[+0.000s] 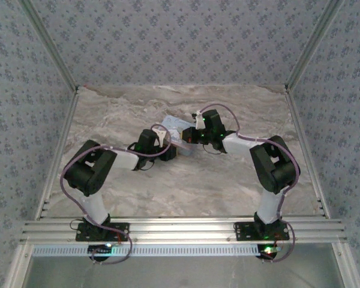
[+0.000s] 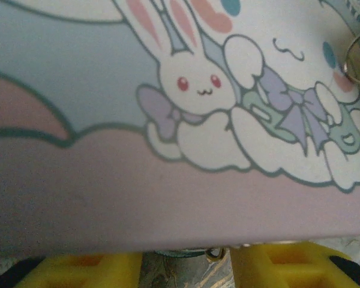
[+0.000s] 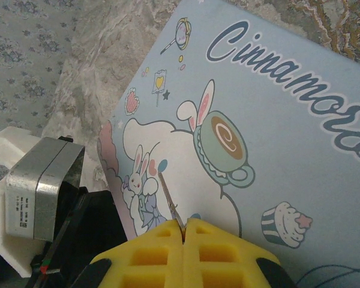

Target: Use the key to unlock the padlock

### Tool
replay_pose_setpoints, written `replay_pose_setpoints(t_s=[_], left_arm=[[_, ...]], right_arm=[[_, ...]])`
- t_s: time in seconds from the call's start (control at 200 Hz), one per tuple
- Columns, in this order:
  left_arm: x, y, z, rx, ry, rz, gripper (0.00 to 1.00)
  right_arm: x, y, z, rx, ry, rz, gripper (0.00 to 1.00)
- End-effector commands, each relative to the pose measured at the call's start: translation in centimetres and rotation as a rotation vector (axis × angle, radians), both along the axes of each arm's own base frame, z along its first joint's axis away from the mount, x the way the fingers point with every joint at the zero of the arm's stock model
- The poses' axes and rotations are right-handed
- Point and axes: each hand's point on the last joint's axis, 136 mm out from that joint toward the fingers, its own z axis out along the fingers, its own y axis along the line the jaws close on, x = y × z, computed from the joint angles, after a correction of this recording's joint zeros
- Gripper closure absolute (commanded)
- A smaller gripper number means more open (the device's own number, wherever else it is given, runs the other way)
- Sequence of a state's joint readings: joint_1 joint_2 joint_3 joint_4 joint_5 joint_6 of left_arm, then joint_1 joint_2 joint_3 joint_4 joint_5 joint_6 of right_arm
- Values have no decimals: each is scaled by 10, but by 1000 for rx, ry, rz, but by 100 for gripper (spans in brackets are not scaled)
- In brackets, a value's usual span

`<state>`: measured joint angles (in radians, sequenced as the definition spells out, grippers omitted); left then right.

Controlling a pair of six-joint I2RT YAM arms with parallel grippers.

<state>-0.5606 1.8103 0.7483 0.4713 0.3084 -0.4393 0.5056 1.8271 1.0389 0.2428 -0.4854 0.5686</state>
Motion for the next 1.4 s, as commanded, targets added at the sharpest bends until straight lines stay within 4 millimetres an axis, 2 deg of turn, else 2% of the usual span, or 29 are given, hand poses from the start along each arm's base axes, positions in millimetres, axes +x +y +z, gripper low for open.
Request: replay_pose_setpoints(t_s=[0.0,0.285,0.5,0.655,0.839,0.949,1.044,1.184,1.394], left_arm=[[-2,-20,2,-15,-8,-40,60],[0,-21,0,6,-12,-33,65],[0,-22,3,0,-11,-34,75],[-2,-22,12,-13,-7,-33,80],[-8,-24,34,-61,15,-37,80],[-15,-28,49,-92,60,-50,81],[-22,-30,63,-132,106,-50,80],[-29,-33,77,-173,188,-37,81],[-34,-40,98,-247,260,-33,81]], right_arm=[[-22,1,-37,-74,120,26,100],[-22,3,-35,-71,119,30,100],[-21,6,-28,-54,96,33,100],[-17,7,-5,-26,21,36,100],[-16,-2,32,9,-107,31,100],[-29,-15,46,-14,-176,39,100],[-45,-28,50,-54,-225,43,100],[-74,-47,40,-88,-244,40,100],[-105,-48,24,-136,-284,54,100]])
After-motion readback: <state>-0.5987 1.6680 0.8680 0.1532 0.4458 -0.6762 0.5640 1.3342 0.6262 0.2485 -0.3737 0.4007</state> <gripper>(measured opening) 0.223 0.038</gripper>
